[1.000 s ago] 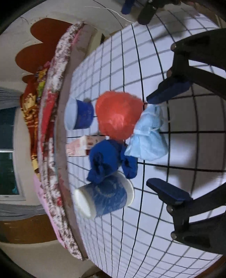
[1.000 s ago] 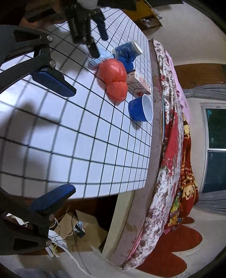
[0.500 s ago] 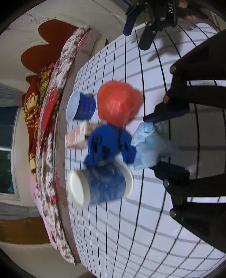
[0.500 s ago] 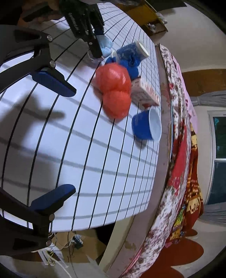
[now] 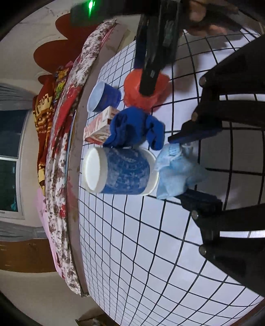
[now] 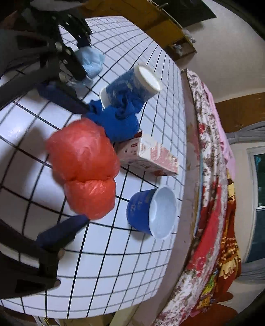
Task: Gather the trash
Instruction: 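Grasp the blue face mask with left tool while right tool grasps red plastic bag, then carry the face mask and red bag with both tools over the bin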
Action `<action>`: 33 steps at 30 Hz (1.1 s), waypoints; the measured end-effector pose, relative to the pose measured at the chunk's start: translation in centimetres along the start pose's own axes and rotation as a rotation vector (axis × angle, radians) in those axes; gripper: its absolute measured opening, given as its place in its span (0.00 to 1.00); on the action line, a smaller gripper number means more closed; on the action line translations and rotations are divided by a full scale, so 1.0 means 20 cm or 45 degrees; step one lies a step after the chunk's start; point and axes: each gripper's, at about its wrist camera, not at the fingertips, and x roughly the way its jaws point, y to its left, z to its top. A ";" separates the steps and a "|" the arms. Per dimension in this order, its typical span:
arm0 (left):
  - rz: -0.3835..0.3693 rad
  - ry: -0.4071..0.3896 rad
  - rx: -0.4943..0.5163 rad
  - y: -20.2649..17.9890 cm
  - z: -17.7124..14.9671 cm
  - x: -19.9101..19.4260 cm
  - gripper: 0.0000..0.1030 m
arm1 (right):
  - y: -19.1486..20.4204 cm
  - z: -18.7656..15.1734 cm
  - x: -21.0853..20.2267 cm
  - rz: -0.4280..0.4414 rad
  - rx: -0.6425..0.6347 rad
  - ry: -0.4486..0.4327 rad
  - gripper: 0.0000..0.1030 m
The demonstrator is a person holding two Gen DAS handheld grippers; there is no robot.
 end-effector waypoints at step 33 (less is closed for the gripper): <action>-0.266 -0.136 0.304 -0.84 -0.23 -0.55 0.44 | -0.50 -0.74 -1.30 -0.211 0.116 -0.308 0.34</action>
